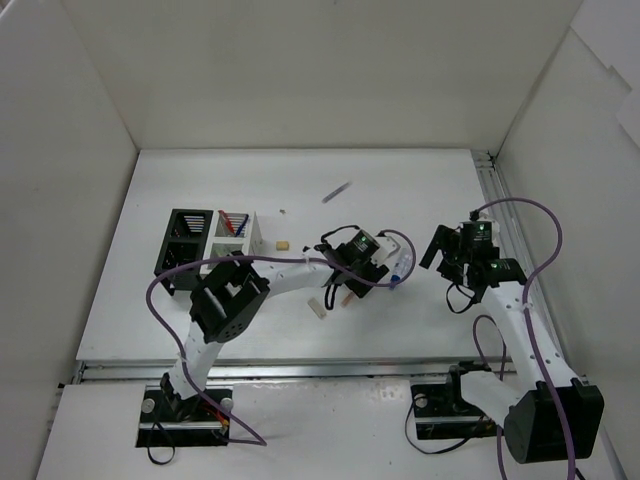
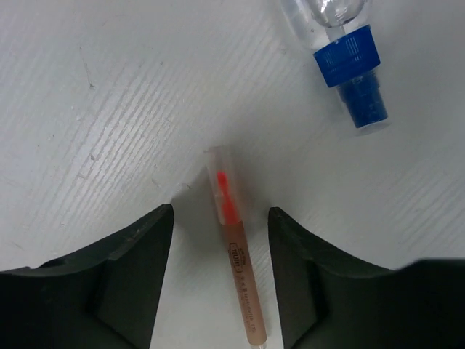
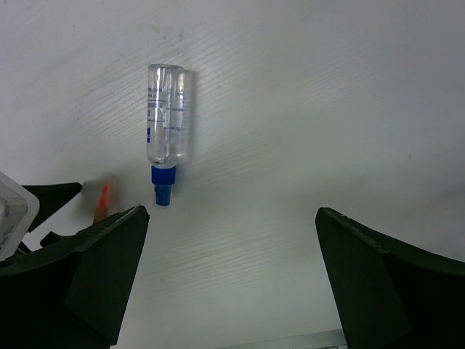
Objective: Sort the stationery into containers
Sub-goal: Pick up the pen from the center of the board, then place the pen in the storage box.
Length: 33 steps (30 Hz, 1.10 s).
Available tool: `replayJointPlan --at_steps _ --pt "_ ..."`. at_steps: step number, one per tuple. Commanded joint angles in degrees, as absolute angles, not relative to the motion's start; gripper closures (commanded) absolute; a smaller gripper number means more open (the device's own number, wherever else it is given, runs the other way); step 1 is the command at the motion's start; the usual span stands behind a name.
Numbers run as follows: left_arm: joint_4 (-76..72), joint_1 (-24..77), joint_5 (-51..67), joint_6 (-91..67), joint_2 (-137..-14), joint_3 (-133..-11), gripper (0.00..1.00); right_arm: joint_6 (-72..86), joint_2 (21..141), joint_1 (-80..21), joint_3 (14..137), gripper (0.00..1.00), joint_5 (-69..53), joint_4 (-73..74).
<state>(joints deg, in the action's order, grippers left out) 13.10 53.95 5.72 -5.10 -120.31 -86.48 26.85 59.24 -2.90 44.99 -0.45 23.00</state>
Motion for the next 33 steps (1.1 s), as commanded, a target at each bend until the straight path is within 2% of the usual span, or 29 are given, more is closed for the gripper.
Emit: replayJointPlan --at_steps 1,2,5,10,11,17,21,25,30,33 --pt "14.06 55.1 1.42 -5.63 -119.97 -89.21 0.52 26.63 57.75 -2.29 45.0 0.02 1.93 21.62" --pt "14.15 55.11 0.8 -5.63 -120.14 -89.12 0.66 26.63 57.66 -2.37 45.09 0.02 1.85 21.71" --pt "13.8 55.72 -2.19 -6.15 -119.62 -88.42 0.89 26.54 57.22 -2.29 45.18 0.02 1.32 21.71" --pt "11.52 54.59 -4.04 -5.98 -115.85 -86.4 0.95 26.63 55.46 -2.28 45.26 0.02 2.2 21.8" --pt "10.64 53.54 -4.13 -6.06 -115.14 -86.22 1.0 26.63 54.85 -2.37 45.18 0.02 2.02 21.71" --pt "4.33 48.61 -5.36 -7.03 -104.87 -82.54 1.0 25.49 53.88 -2.29 45.44 0.02 1.41 21.45" --pt "-2.78 45.8 -8.34 -8.35 -89.62 -71.42 1.0 25.31 53.0 -2.29 45.35 0.02 0.97 20.83" --pt "-12.2 44.13 -18.86 -8.26 -77.01 -59.96 1.0 25.05 52.03 -2.29 44.91 0.02 1.14 19.95" --pt "-14.94 39.82 -30.3 -12.3 -65.84 -49.34 1.0 24.7 52.03 -2.64 44.74 0.02 0.62 18.99" --pt "-15.38 36.13 -33.3 -15.55 -61.45 -44.5 1.0 24.35 52.12 -2.64 44.65 0.02 0.44 18.9"
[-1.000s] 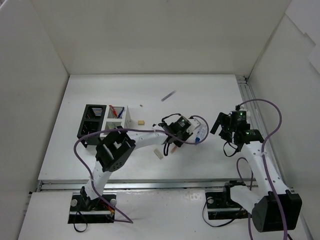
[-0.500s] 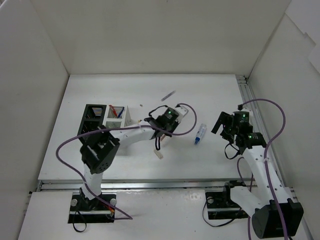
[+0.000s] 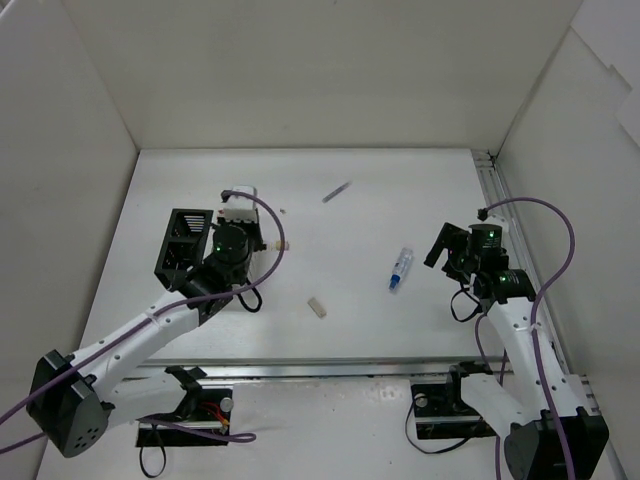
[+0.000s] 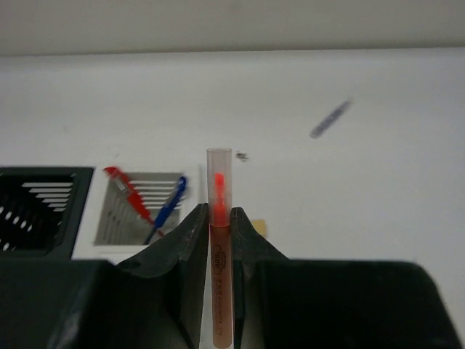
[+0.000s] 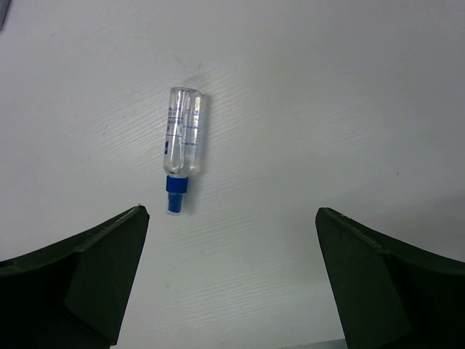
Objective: Sort the stationery into containers
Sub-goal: Place the pen in the storage box.
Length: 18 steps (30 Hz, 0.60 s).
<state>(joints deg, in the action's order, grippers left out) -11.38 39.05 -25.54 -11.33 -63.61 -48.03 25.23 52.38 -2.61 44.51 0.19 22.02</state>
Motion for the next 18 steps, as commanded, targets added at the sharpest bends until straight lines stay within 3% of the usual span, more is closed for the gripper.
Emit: replayJointPlan --at_steps 1,18 --pt "-15.99 35.17 -34.27 -17.21 -60.65 -43.17 1.0 24.35 52.21 -2.72 44.65 0.02 0.44 18.81" --pt "-15.73 27.6 -35.77 -24.26 -53.87 -32.0 0.99 23.29 52.38 -2.64 43.86 0.02 -1.58 18.02"
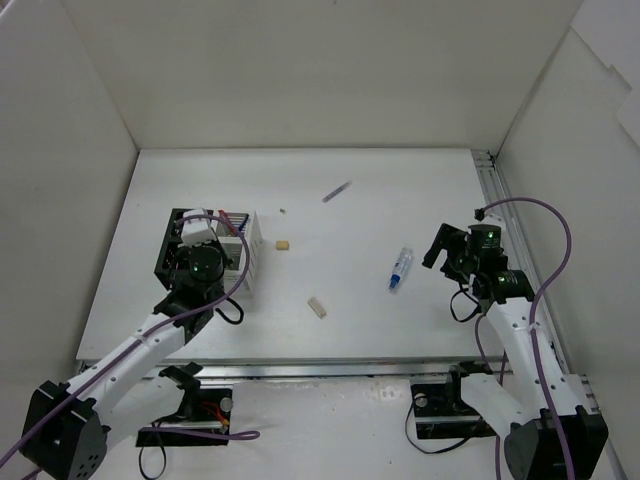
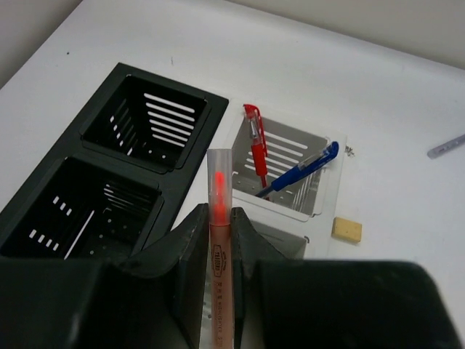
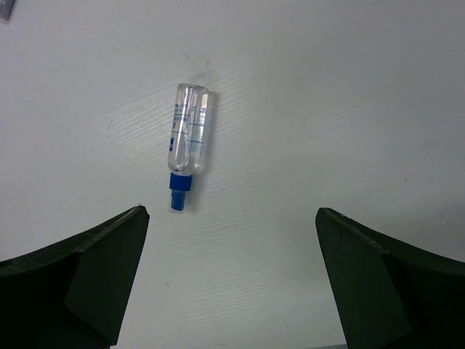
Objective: Sort the stationery into containers
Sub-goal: Place the pen in the storage box.
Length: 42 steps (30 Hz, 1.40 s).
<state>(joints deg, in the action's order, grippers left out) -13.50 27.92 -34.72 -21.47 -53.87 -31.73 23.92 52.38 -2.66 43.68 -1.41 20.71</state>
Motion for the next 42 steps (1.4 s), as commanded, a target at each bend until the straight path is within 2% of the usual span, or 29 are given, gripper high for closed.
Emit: replayJointPlan --at_steps 1,19,30,35,37,38,39,40,41,42 --pt "-16.17 27.6 -36.03 -24.43 -54.22 -31.91 0.99 23.38 52.47 -2.81 43.94 0.02 -1.76 18.02" --pt "-24.17 25.4 -36.03 -21.88 -61.52 -37.7 1.0 23.03 52.12 -2.64 43.68 0.02 -1.32 17.67" --pt "-36.01 24.87 -38.58 -23.47 -67.58 -31.82 1.0 22.85 52.12 -2.73 43.51 0.02 -0.7 17.67" --pt "-32.62 24.87 -37.79 -26.61 -66.63 -30.85 1.0 22.85 51.42 -2.73 43.24 0.02 -0.44 17.67" --pt "-30.59 24.87 -37.44 -27.77 -64.26 -29.37 0.93 22.76 51.24 -2.72 43.07 0.02 -0.26 17.67" --pt "-30.15 24.87 -37.09 -28.21 -63.2 -28.75 0.86 22.85 51.24 -2.72 43.15 0.02 -0.26 17.67" --pt "-29.62 25.48 -37.0 -28.21 -61.11 -28.22 0.71 22.94 51.24 -2.72 43.15 0.02 -0.26 17.58" --pt "-29.1 25.49 -36.74 -28.21 -60.04 -27.34 0.65 22.85 51.41 -2.72 43.15 0.02 -0.35 17.58" --pt "-28.13 26.1 -36.39 -28.13 -58.9 -26.99 0.51 22.94 51.59 -2.72 43.24 0.02 -0.53 17.58" --pt "-27.34 26.1 -36.47 -28.13 -57.06 -26.9 0.47 22.85 51.77 -2.81 43.33 0.02 -0.61 17.58"
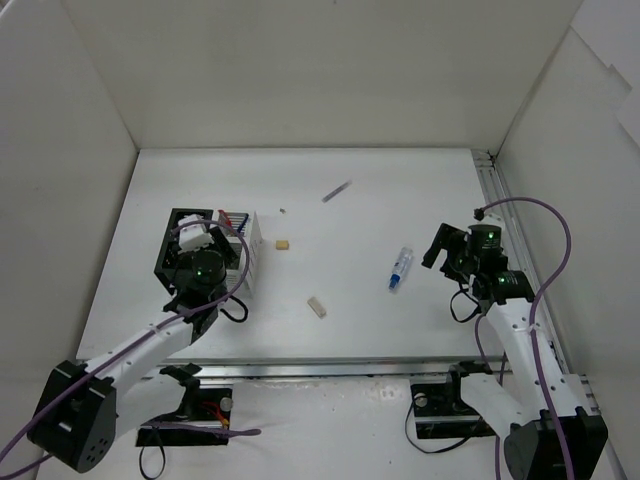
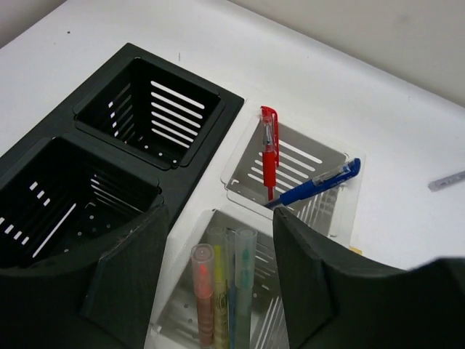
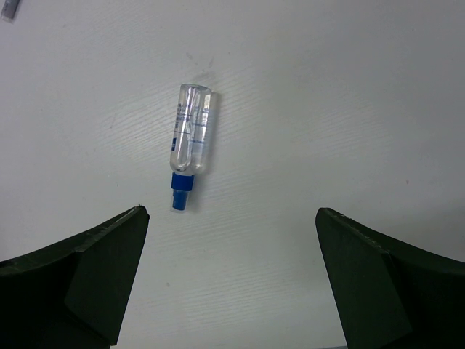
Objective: Sort the stationery into containers
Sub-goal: Place the pen in the storage box, then move the pen to the center of the board.
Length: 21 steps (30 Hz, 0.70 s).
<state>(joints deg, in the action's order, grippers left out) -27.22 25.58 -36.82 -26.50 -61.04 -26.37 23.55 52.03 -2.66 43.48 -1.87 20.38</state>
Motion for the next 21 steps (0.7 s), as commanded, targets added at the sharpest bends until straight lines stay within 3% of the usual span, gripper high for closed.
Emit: replayJointPlan --at_steps 1,7,10,11,16,21 --pt "-26.64 26.71 -36.04 -27.86 -56.0 -26.89 0.45 22.76 51.94 -2.64 43.33 0.02 -0.7 17.49" --pt "-21.27 27.86 -32.88 -24.53 -52.73 -31.11 0.37 22.94 52.29 -2.81 43.24 0.02 -1.23 17.14" --pt "-17.86 27.86 -24.83 -19.88 -54.92 -36.98 0.06 22.85 52.03 -2.72 43.33 0.02 -1.23 16.88" --pt "-16.71 27.86 -21.74 -16.99 -57.89 -39.26 0.0 22.94 52.03 -2.81 43.42 0.02 -1.4 16.88" --pt "-6.71 27.86 1.63 -7.58 -75.35 -58.95 0.0 23.64 54.4 -2.64 44.91 0.02 -4.21 16.88" --pt "2.17 28.39 14.57 -0.01 -93.31 -81.76 0.0 25.93 61.34 -2.55 48.86 0.02 -3.61 16.87"
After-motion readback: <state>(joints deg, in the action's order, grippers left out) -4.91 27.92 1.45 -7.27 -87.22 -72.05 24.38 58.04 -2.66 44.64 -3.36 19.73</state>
